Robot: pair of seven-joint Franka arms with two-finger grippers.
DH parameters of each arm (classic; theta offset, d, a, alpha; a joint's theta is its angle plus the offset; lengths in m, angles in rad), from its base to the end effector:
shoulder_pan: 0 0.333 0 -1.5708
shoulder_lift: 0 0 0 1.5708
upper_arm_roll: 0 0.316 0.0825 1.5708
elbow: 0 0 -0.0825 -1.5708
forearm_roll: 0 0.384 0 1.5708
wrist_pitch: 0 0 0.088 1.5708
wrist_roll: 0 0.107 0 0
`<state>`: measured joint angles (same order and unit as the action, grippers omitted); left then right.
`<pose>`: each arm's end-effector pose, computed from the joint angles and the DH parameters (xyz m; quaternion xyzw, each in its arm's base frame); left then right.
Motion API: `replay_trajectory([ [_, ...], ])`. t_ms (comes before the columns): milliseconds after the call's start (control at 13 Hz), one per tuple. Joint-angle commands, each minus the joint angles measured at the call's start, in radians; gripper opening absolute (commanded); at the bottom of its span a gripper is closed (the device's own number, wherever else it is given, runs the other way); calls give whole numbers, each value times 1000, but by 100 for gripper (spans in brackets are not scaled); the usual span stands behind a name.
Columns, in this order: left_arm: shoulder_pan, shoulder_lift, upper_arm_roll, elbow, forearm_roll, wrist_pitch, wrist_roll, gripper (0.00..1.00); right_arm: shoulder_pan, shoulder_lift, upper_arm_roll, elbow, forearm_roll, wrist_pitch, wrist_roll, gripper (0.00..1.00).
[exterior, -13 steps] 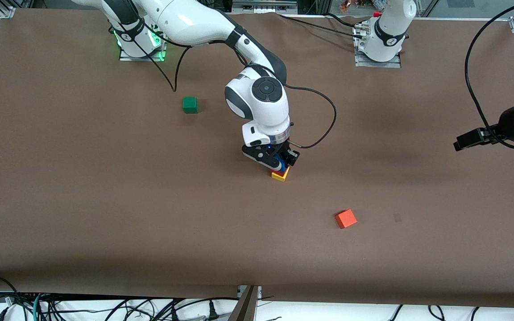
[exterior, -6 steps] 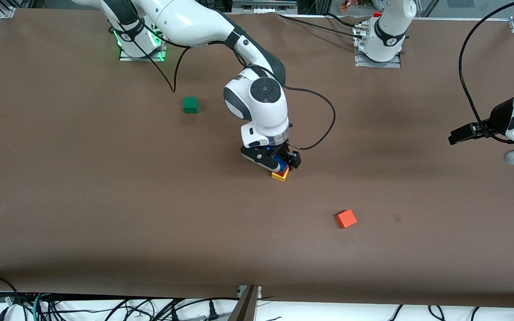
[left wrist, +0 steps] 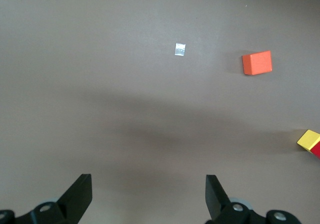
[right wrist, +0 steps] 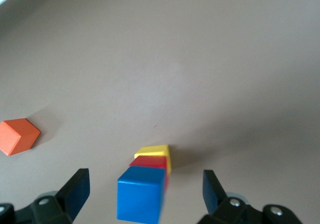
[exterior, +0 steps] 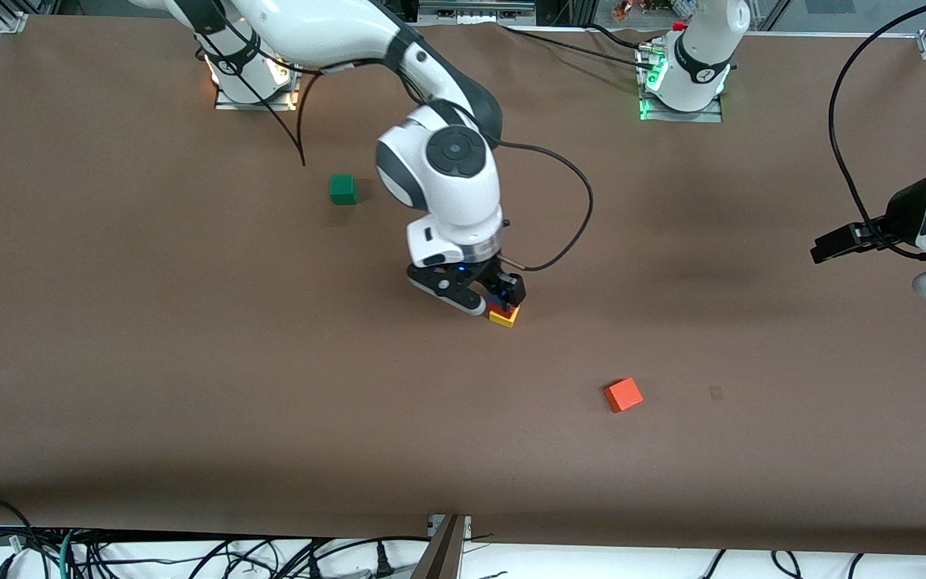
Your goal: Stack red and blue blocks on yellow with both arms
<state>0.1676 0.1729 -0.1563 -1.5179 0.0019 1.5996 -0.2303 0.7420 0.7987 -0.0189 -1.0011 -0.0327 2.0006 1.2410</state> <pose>0.6040 0.0143 0.5526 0.9916 0.1209 -0.0456 0.0075 0.5857 0.5215 0.4003 -0.9638 0.2462 -0.0739 0.0712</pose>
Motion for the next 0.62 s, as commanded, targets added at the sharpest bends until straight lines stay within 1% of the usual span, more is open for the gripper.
replay_trajectory([
  [0, 3, 16, -3, 45, 6, -4, 2, 100, -96, -134, 10, -31, 81, -126, -165, 100],
  [154, 1, 23, -5, 59, 6, -7, 2, 100, -171, -194, 8, -37, 137, -277, -323, 100],
  [308, 3, 23, -5, 59, 9, -7, 3, 100, -238, -266, 5, -74, 183, -353, -431, 100],
  [385, 3, 23, -5, 59, 10, -7, 3, 100, -272, -327, 5, -129, 200, -377, -496, 100],
  [538, 1, 23, -6, 59, 10, -9, 3, 100, -331, -456, -4, -287, 208, -390, -657, 100],
])
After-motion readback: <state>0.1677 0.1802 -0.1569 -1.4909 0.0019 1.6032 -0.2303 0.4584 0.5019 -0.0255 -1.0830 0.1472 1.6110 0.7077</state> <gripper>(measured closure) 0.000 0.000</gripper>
